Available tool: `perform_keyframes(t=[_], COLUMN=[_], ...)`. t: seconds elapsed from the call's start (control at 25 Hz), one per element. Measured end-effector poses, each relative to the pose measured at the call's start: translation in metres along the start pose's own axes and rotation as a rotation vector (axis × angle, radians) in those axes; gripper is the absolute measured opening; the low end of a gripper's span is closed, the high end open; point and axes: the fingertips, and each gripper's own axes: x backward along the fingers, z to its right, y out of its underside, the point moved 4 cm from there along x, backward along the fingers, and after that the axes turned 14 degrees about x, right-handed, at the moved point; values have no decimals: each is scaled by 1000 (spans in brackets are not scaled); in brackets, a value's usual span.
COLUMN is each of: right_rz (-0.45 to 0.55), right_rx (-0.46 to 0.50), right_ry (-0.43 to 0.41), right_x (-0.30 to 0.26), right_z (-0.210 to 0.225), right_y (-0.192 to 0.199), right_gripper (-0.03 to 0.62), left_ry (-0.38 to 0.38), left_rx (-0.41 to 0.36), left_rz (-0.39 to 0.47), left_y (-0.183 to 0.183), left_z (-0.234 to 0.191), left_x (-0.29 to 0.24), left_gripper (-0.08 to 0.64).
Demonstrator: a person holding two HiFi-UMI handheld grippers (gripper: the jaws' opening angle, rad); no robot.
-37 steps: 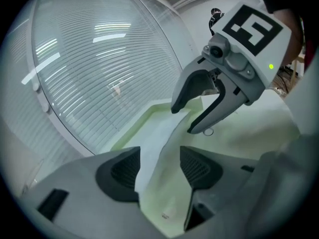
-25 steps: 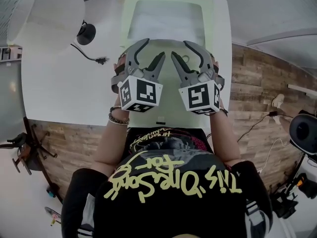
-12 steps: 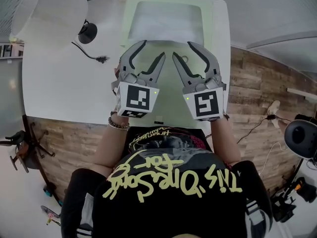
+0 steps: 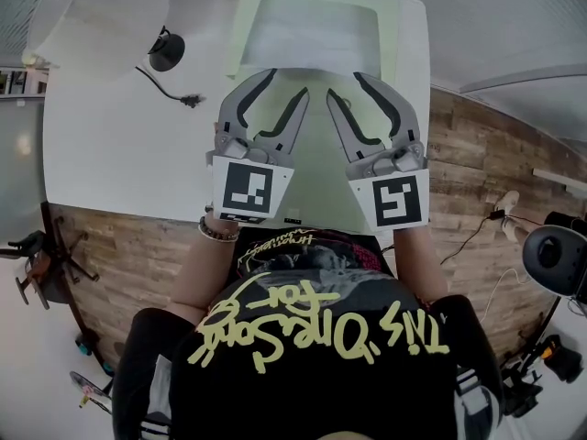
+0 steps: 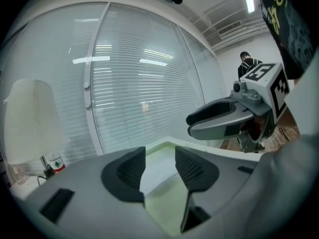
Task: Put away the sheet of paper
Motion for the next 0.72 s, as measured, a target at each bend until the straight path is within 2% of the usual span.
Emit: perform_keyframes(t=[0.12, 0.16, 0.28, 0.32, 0.72], right_rz=[-10, 5, 126, 142, 176], right_rx=[28, 2, -226, -257, -293], right_ry=[-8, 7, 131, 148, 140], right_x=[3, 5, 8, 9, 20], right_z=[1, 2, 12, 14, 24], right_y=[-5, -8, -21, -24, -38], right_gripper=[138, 130, 114, 109, 57], left_ry=[-1, 0, 1, 3, 12], left_rx=[-20, -24, -31, -30, -38], left_rz=[22, 29, 55, 65, 96], left_y=[-6, -9, -17, -20, -39], left_z=[1, 2, 3, 3, 9], left_x=[3, 4, 8, 9, 19], left_gripper=[173, 163, 133, 124, 58])
